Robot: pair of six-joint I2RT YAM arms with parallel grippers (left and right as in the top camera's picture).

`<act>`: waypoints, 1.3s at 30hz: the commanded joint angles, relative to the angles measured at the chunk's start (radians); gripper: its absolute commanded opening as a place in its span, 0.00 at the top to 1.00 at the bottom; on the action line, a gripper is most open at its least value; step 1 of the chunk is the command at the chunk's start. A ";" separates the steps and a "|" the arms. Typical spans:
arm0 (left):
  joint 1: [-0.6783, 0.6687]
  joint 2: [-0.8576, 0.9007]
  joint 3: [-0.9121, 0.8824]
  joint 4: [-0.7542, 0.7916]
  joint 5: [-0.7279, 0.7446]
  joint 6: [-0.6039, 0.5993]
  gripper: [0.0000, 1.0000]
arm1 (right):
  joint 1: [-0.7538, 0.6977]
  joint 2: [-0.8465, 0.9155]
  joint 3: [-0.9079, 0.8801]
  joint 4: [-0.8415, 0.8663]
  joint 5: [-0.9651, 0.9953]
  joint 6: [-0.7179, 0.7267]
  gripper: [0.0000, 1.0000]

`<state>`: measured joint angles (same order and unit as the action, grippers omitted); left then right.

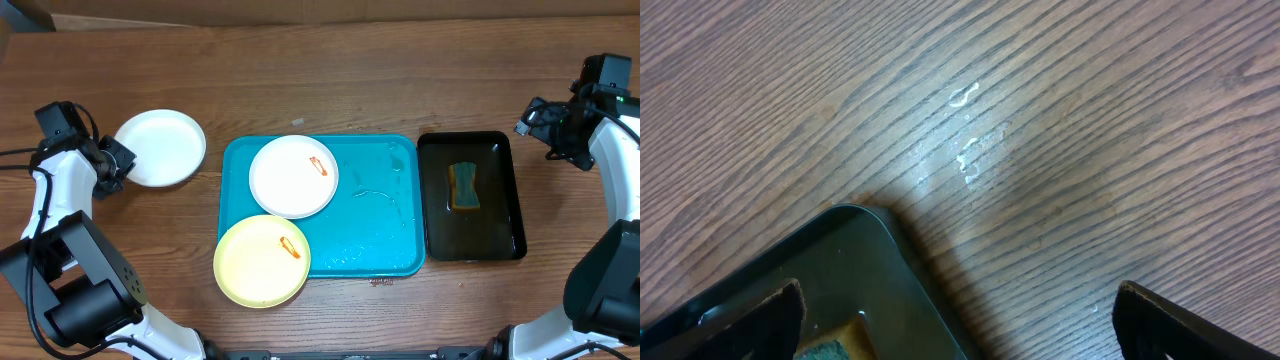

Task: Clean dirty plates on tray and stack at the side
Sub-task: 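Release the plate and move the left gripper back to the teal tray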

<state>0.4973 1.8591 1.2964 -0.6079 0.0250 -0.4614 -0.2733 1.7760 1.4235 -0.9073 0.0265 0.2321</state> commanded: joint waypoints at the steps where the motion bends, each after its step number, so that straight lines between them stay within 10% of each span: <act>1: -0.008 -0.016 -0.006 -0.001 0.048 0.028 0.40 | 0.001 0.001 0.000 0.005 0.006 0.005 0.00; 12: -0.082 -0.065 0.008 -0.105 0.499 0.171 0.36 | 0.001 0.001 0.000 0.005 0.006 0.005 0.00; 22: -0.367 -0.105 -0.015 -0.350 0.277 0.244 0.46 | 0.001 0.001 0.000 0.005 0.006 0.005 0.00; 39: -0.599 -0.105 -0.149 -0.154 0.060 0.198 0.58 | 0.001 0.001 0.000 0.005 0.006 0.005 0.00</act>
<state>-0.0967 1.7733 1.1561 -0.7742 0.1162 -0.2436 -0.2733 1.7760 1.4239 -0.9070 0.0265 0.2321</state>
